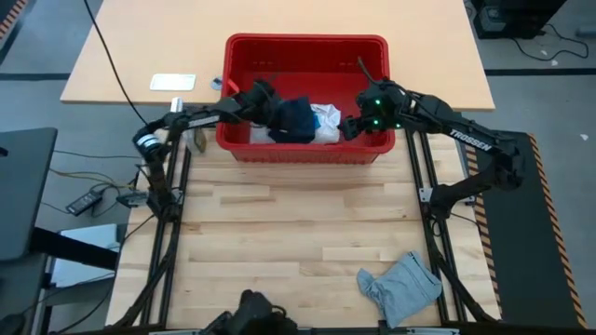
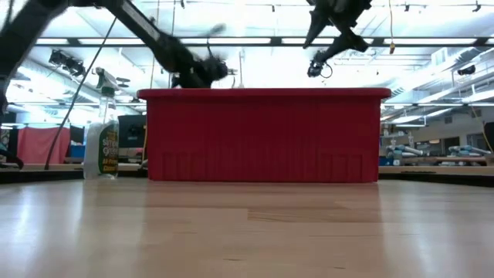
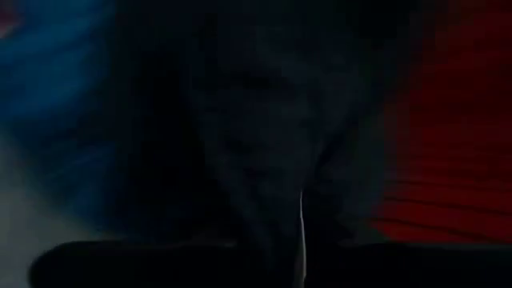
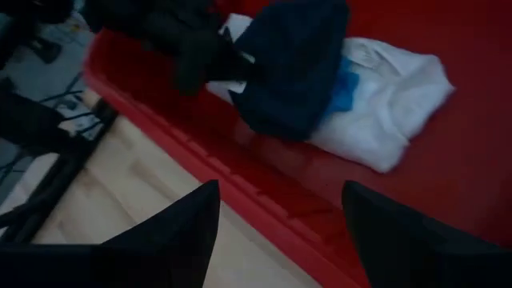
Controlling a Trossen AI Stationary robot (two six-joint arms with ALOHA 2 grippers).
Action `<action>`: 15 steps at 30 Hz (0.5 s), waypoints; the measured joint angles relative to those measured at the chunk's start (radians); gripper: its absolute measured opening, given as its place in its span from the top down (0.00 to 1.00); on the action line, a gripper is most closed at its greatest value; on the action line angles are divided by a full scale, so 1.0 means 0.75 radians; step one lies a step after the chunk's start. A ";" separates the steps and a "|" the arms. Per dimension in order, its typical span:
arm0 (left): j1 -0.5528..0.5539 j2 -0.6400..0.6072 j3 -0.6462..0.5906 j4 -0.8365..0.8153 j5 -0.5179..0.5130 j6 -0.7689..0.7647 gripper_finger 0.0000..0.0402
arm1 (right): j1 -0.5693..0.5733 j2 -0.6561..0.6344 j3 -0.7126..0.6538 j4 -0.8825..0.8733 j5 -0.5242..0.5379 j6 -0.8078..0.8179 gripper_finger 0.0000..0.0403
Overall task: Fold laundry
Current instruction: Put the folded dark blue shorts into the red laundry bin
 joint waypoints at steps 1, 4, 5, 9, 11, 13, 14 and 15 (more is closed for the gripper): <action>0.009 0.035 0.000 -0.032 -0.038 -0.014 0.84 | -0.008 0.000 0.000 -0.020 0.000 0.008 0.34; 0.040 0.111 -0.001 -0.076 -0.047 -0.024 0.75 | -0.025 0.000 0.000 -0.088 0.000 0.030 0.34; 0.046 0.119 0.001 -0.083 -0.033 -0.023 0.72 | -0.028 0.000 0.000 -0.116 0.003 0.035 0.34; 0.054 0.111 0.001 -0.097 0.040 0.007 0.59 | -0.028 0.000 0.000 -0.174 0.043 0.070 0.34; 0.055 0.068 -0.001 -0.108 0.045 0.028 0.53 | -0.028 0.000 0.000 -0.175 0.044 0.071 0.34; 0.066 0.001 -0.001 -0.106 0.045 0.060 0.47 | -0.033 0.000 0.000 -0.175 0.044 0.091 0.34; 0.077 -0.034 0.000 -0.099 0.046 0.080 0.44 | -0.034 0.000 0.000 -0.175 0.044 0.102 0.34; 0.094 -0.070 0.001 -0.098 0.045 0.098 0.41 | -0.035 0.000 0.000 -0.175 0.044 0.105 0.34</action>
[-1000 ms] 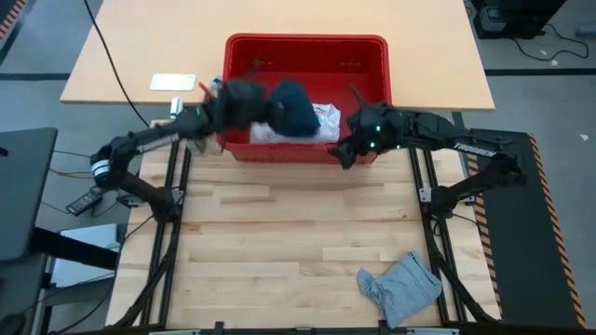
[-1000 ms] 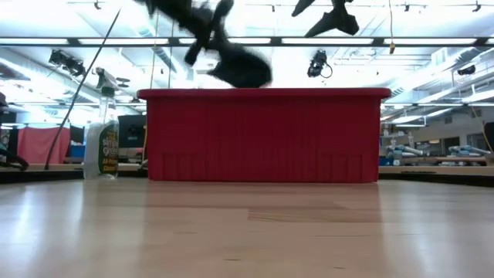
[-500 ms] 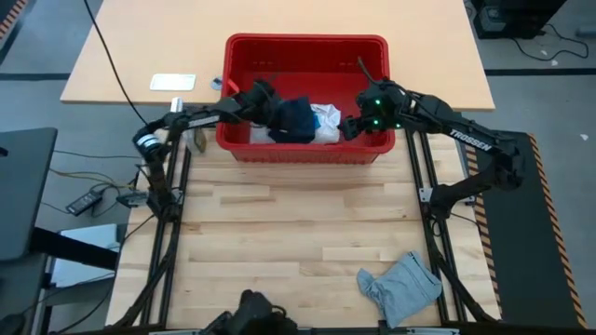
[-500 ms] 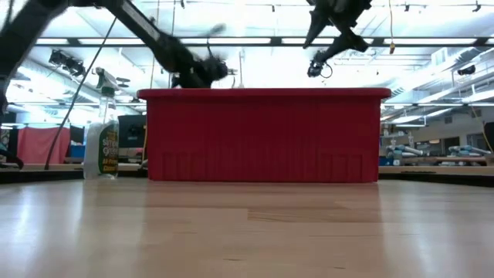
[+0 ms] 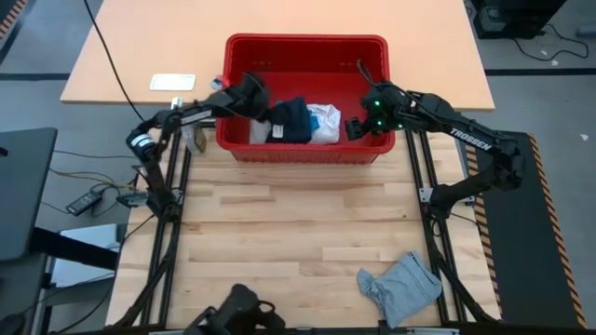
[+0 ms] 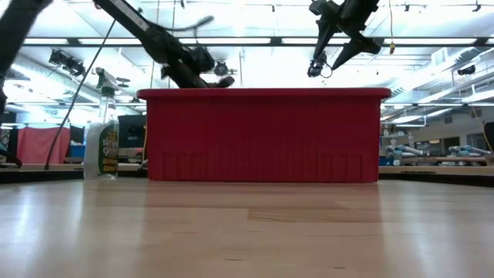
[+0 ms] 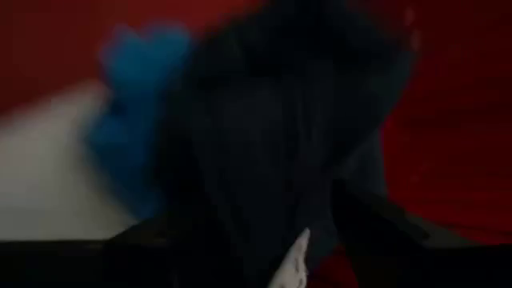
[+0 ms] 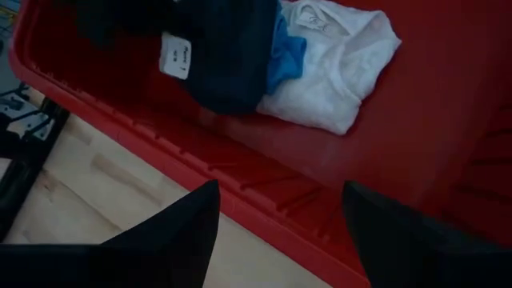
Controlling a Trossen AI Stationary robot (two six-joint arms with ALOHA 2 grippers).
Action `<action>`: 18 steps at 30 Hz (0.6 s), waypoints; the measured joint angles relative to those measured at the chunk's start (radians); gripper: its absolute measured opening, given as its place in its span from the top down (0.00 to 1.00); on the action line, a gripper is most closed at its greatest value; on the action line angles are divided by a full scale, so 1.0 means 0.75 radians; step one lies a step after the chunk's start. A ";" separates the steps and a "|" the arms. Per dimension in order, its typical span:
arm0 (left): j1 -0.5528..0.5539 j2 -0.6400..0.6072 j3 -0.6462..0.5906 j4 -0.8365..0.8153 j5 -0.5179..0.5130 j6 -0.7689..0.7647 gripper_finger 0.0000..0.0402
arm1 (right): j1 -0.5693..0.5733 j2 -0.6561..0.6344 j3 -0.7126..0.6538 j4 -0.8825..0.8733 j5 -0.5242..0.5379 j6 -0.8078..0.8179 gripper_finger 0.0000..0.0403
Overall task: Fold laundry
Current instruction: Put the folded dark blue shorts into the red laundry bin
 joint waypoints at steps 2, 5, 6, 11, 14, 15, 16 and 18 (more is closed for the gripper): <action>0.037 -0.057 0.000 0.007 -0.026 0.039 0.36 | -0.003 0.000 0.000 0.000 0.000 0.000 0.34; 0.091 -0.108 0.002 0.009 -0.042 0.060 0.30 | -0.012 0.000 0.000 0.000 -0.011 0.000 0.34; 0.106 -0.116 0.002 0.008 -0.018 0.061 0.28 | -0.016 0.000 0.000 0.000 -0.019 0.000 0.34; 0.080 -0.138 0.001 0.032 0.294 0.105 0.24 | -0.022 0.000 0.000 -0.010 -0.037 0.017 0.34; -0.004 -0.138 -0.003 0.037 0.375 0.147 0.24 | -0.002 0.000 0.000 -0.060 -0.054 0.025 0.34; -0.033 -0.133 -0.004 0.033 0.369 0.165 0.24 | 0.015 0.000 0.000 -0.082 -0.044 0.025 0.34; -0.061 -0.127 -0.004 0.033 0.346 0.176 0.24 | 0.034 -0.002 0.000 -0.108 -0.025 0.025 0.34; -0.107 -0.116 -0.004 0.055 0.213 0.206 0.24 | 0.076 -0.010 0.000 -0.155 0.017 0.040 0.34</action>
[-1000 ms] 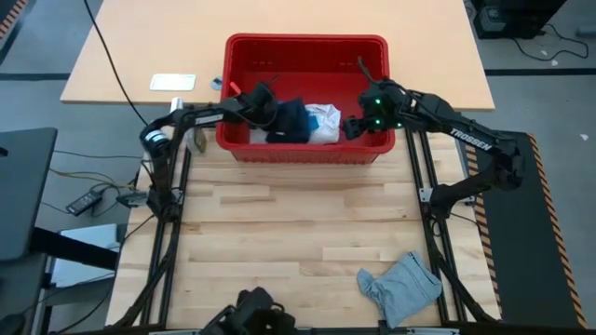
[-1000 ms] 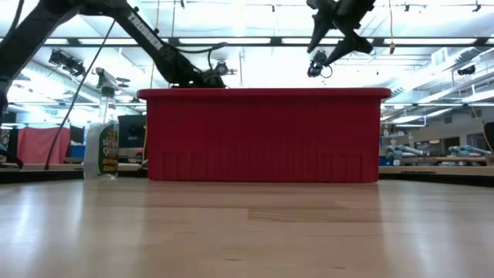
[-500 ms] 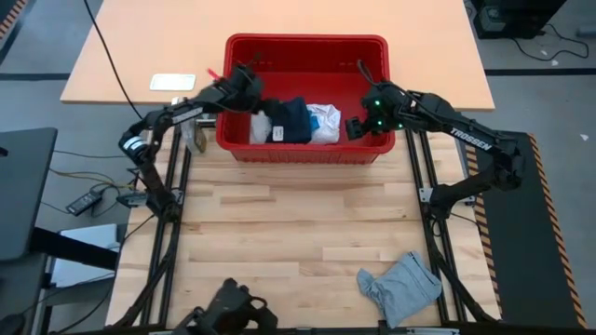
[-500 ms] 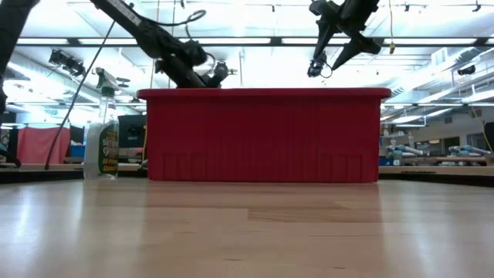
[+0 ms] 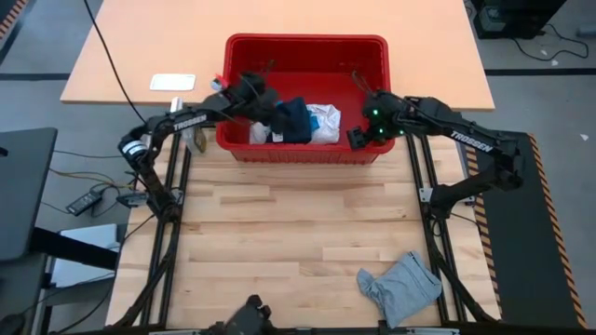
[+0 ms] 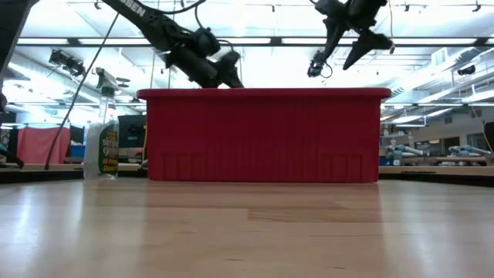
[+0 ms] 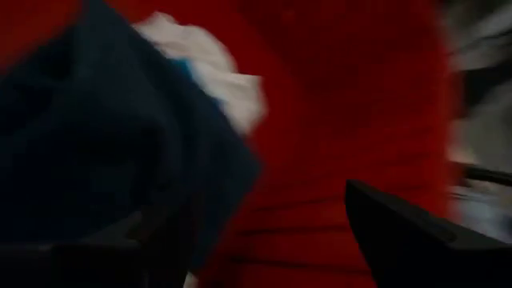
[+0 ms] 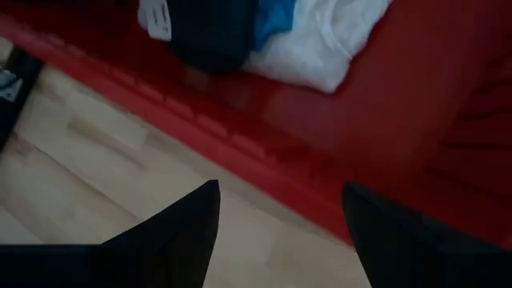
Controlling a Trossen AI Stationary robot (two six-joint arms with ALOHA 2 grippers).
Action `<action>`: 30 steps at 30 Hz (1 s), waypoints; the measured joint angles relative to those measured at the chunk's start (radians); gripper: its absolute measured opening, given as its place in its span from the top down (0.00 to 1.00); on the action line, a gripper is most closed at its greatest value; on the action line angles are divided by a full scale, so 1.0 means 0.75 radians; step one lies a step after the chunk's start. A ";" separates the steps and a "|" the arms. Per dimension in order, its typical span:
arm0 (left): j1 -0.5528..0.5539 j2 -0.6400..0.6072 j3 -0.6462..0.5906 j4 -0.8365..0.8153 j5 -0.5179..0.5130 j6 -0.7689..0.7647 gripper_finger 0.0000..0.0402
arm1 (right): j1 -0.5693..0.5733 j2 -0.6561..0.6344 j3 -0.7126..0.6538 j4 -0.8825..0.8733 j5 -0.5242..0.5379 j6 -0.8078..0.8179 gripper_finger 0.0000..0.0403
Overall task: Fold laundry
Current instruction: Put the folded dark blue shorts into the red laundry bin, then put the folded gray shirt into the red laundry bin
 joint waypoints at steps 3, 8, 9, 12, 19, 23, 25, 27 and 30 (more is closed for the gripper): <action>-0.044 0.028 0.001 0.026 -0.303 0.107 0.24 | 0.065 -0.018 0.000 -0.041 0.028 0.027 0.34; -0.011 0.102 -0.002 0.009 -0.487 0.139 0.24 | 0.189 -0.027 0.000 -0.044 0.084 -0.051 0.35; 0.002 0.101 -0.002 0.007 -0.474 0.128 0.24 | 0.216 -0.026 0.000 -0.051 0.100 -0.054 0.35; 0.018 0.062 0.012 -0.009 -0.435 0.098 0.24 | 0.293 -0.020 0.000 -0.080 0.134 -0.062 0.37; -0.089 -0.090 0.110 -0.004 -0.432 0.021 0.26 | 0.529 -0.021 0.000 -0.280 0.323 -0.135 0.41; -0.215 -0.125 0.170 -0.005 -0.441 -0.058 0.27 | 0.650 -0.023 0.000 -0.420 0.353 -0.056 0.41; -0.288 -0.126 0.198 0.000 -0.492 -0.065 0.27 | 0.728 -0.023 0.000 -0.450 0.373 -0.011 0.41; -0.362 -0.126 0.204 -0.003 -0.552 -0.067 0.27 | 0.809 -0.024 -0.002 -0.453 0.403 0.031 0.41; -0.486 -0.126 0.199 -0.001 -0.609 -0.099 0.27 | 0.938 -0.026 -0.043 -0.449 0.429 0.128 0.41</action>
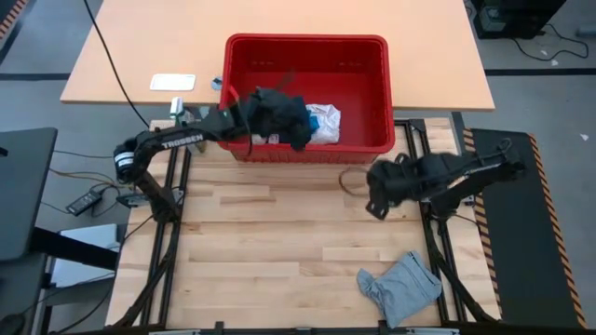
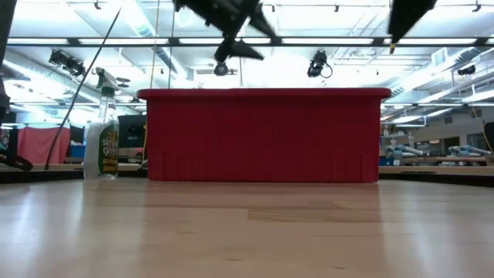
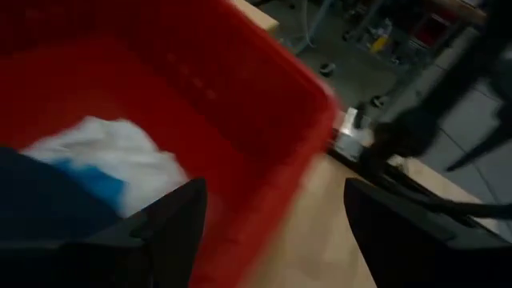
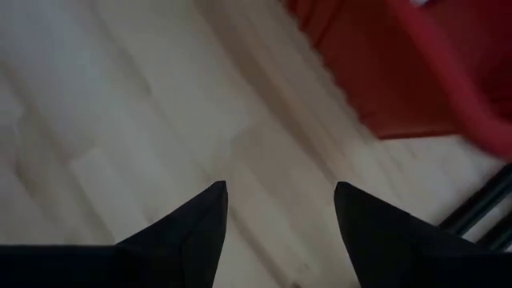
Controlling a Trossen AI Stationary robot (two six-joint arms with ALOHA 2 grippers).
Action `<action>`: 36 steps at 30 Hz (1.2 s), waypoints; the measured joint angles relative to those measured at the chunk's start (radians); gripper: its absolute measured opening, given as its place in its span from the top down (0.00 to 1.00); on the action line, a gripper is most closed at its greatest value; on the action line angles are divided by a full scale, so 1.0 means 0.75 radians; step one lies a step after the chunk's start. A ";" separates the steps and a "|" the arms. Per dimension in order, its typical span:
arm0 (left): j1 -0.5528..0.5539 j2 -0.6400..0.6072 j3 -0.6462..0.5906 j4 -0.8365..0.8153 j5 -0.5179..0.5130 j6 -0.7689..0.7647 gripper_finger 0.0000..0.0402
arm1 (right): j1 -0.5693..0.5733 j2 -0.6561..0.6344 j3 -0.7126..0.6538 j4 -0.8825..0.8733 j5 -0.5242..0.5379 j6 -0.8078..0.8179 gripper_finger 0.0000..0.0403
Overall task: Fold laundry
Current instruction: Put the folded gray shirt into the red laundry bin
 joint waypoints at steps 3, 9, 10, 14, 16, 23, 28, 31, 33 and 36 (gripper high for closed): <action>-0.142 0.002 -0.001 0.003 -0.096 -0.055 0.27 | 0.140 -0.013 -0.080 0.004 0.001 0.122 0.41; -0.380 0.026 -0.003 -0.015 -0.385 -0.172 0.27 | 0.438 -0.040 -0.296 0.019 0.113 0.481 0.41; -0.412 0.033 -0.002 -0.012 -0.410 -0.202 0.27 | 0.484 -0.045 -0.331 0.035 0.102 0.536 0.41; -0.506 0.054 -0.003 -0.019 -0.428 -0.278 0.27 | 0.639 -0.052 -0.476 0.205 -0.163 0.691 0.41; -0.538 0.070 -0.003 0.012 -0.428 -0.292 0.27 | 0.716 -0.052 -0.551 0.368 -0.300 0.751 0.41; -0.570 0.127 -0.003 0.045 -0.429 -0.409 0.27 | 0.925 -0.052 -0.825 0.943 -0.515 1.047 0.41; -0.587 0.130 -0.002 0.048 -0.423 -0.473 0.27 | 0.998 -0.027 -0.939 1.129 -0.496 1.224 0.41; -0.604 0.129 -0.002 0.044 -0.422 -0.475 0.27 | 1.014 0.035 -0.994 1.138 -0.496 1.268 0.41; -0.616 0.130 -0.002 0.045 -0.421 -0.477 0.27 | 1.009 0.079 -1.034 1.179 -0.506 1.272 0.41; -0.635 0.129 -0.002 0.040 -0.421 -0.481 0.27 | 0.928 0.128 -1.074 1.281 -0.549 1.175 0.41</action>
